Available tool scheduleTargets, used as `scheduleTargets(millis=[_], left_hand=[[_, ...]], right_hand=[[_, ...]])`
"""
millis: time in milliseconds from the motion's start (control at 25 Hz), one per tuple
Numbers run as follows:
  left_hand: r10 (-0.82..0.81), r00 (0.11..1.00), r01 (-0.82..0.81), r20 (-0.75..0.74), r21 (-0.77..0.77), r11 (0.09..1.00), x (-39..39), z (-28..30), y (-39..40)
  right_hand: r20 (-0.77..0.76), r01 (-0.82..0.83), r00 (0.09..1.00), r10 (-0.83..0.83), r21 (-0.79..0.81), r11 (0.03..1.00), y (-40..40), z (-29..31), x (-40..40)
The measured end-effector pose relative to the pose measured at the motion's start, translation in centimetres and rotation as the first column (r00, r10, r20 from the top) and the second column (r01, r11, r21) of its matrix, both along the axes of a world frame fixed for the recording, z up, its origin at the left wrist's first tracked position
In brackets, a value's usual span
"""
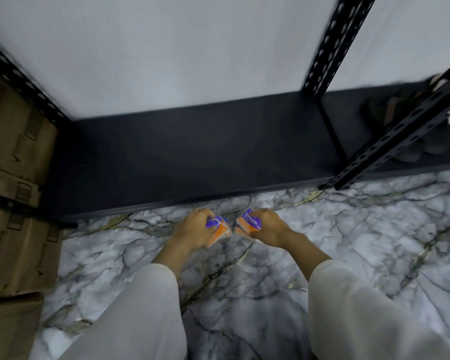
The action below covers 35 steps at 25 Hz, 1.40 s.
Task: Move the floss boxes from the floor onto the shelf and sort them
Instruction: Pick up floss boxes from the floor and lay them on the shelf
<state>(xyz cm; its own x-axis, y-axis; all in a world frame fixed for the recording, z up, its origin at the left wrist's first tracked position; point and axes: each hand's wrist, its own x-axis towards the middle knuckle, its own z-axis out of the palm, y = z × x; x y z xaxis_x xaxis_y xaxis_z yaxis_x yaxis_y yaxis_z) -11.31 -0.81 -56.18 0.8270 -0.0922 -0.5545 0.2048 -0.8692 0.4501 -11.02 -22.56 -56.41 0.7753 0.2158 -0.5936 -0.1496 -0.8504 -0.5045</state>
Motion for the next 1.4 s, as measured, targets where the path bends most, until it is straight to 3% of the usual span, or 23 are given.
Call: scheduleTargets(millis=[120, 320, 720, 1040, 1400], left_hand=[[-0.021, 1.000, 0.020, 0.016, 0.031, 0.999, 0.2, 5.7, 0.0], [-0.082, 0.993, 0.071, 0.087, 0.119, 0.990, -1.4, 16.5, -0.1], [-0.170, 0.928, 0.109, 0.332, 0.196, 0.974, -7.5, 35.4, -0.5], [-0.223, 0.842, 0.117, 0.491, 0.236, 0.965, -8.4, 45.3, -1.7], [-0.282, 0.741, 0.190, 0.610, 0.212, 0.959, -5.0, 52.2, -4.6]], right_hand=[[0.018, -0.087, 0.996, 0.088, -0.052, 0.995, -0.2, 5.7, 0.4], [0.130, -0.093, 0.986, 0.107, -0.112, 0.989, -0.9, 16.2, -0.6], [0.378, -0.128, 0.909, 0.176, -0.150, 0.980, -2.2, 36.5, -6.4], [0.522, -0.075, 0.839, 0.154, -0.170, 0.983, -3.2, 46.5, -7.8], [0.650, -0.007, 0.750, 0.124, -0.180, 0.984, -5.8, 53.4, -5.2]])
